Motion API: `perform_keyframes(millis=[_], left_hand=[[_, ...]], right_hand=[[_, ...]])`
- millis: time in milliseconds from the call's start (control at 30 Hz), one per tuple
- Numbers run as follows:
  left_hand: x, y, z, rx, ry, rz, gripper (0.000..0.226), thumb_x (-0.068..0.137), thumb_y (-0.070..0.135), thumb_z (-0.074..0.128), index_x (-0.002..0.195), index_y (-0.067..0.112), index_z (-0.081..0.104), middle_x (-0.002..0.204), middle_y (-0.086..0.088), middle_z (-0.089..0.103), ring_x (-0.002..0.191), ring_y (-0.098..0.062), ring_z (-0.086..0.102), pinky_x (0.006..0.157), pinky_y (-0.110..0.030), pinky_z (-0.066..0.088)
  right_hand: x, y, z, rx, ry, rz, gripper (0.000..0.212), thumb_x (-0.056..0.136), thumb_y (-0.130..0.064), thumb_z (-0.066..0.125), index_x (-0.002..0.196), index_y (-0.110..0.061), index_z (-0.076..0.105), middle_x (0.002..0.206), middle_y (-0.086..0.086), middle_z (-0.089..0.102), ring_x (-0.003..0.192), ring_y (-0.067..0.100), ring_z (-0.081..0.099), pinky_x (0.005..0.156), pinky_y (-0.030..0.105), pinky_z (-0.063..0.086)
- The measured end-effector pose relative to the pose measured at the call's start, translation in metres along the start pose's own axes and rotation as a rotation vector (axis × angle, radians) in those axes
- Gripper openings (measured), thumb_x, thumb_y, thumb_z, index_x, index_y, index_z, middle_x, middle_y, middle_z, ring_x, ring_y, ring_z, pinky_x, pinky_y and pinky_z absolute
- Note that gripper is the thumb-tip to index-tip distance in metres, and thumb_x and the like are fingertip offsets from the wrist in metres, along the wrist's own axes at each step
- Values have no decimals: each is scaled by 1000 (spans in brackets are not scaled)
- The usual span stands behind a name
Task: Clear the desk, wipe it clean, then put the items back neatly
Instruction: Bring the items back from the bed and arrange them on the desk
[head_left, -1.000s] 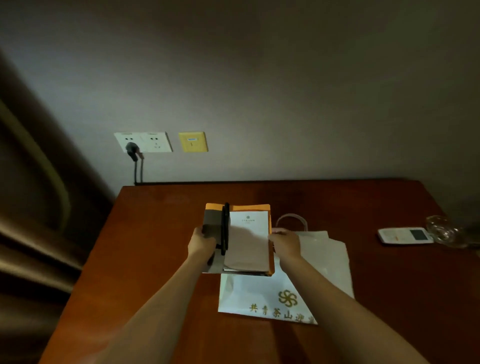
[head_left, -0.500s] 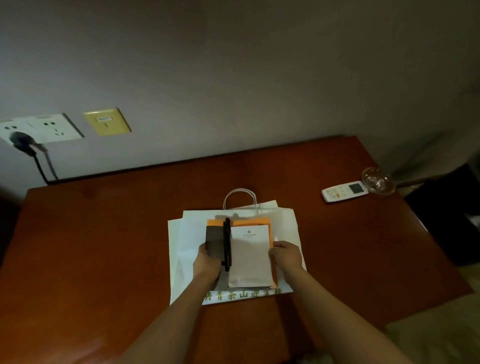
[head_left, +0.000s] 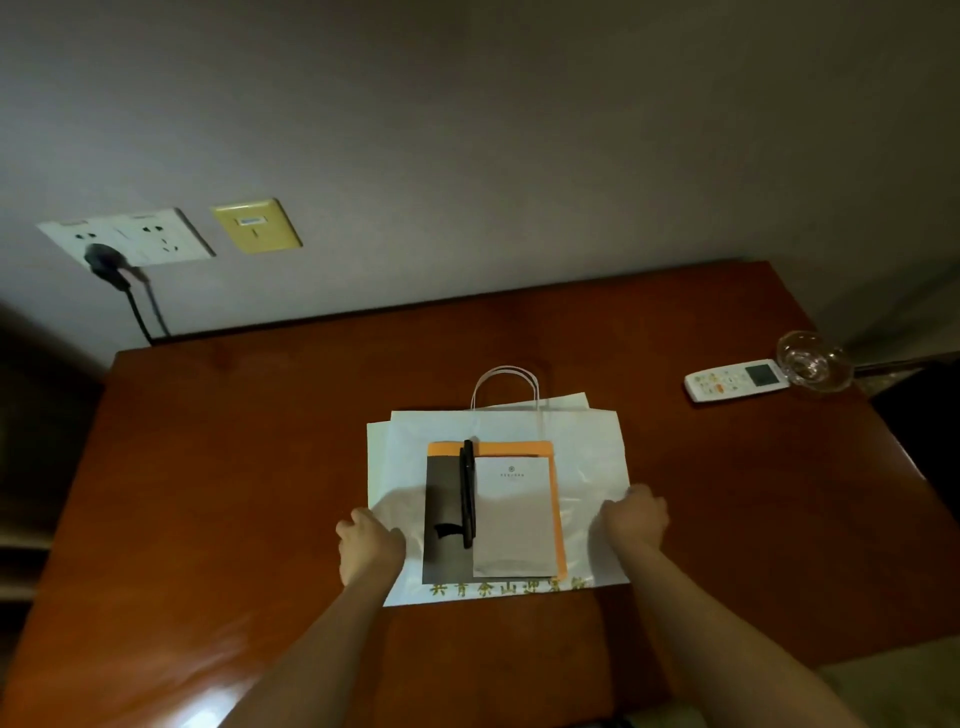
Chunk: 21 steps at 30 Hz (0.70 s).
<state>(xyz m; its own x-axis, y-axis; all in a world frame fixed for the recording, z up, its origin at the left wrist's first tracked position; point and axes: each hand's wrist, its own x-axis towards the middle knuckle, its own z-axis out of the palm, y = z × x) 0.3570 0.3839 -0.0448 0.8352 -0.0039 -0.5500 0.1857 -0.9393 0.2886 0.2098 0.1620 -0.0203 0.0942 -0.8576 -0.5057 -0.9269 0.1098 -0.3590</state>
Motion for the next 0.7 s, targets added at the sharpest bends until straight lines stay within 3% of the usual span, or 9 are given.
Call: perform_keyframes(millis=[167,300,500,700], left_hand=[[1,-7,0,-62,25,-72,43,92,10,55,133,6,41,134,-16,44,111,-32,55,87,-38,52],[-1,-14,2,-55,27,-88,31,93,11,54,123,5,53,124,-14,53,99,-28,60,81,-34,55],[0,-27,0,-114,30,-139,16,95,11,52,106,4,62,99,-11,62,79,-21,59,67,-27,52],[-3,-31,-6,-180,39,-199,13,93,5,53,101,5,63,89,-8,59,76,-21,59,62,-26,52]], right_hand=[[6,5,1,-89,-43,7,30,95,-14,51,120,2,54,126,19,52,112,34,54,88,36,49],[10,6,2,62,-47,3,26,94,-5,48,115,6,58,120,22,57,110,38,55,78,35,44],[6,-12,5,131,-57,-25,30,93,0,46,120,4,59,127,22,56,117,38,53,93,39,44],[0,-32,2,215,-42,-64,33,94,1,46,125,1,56,128,20,56,117,36,54,86,33,44]])
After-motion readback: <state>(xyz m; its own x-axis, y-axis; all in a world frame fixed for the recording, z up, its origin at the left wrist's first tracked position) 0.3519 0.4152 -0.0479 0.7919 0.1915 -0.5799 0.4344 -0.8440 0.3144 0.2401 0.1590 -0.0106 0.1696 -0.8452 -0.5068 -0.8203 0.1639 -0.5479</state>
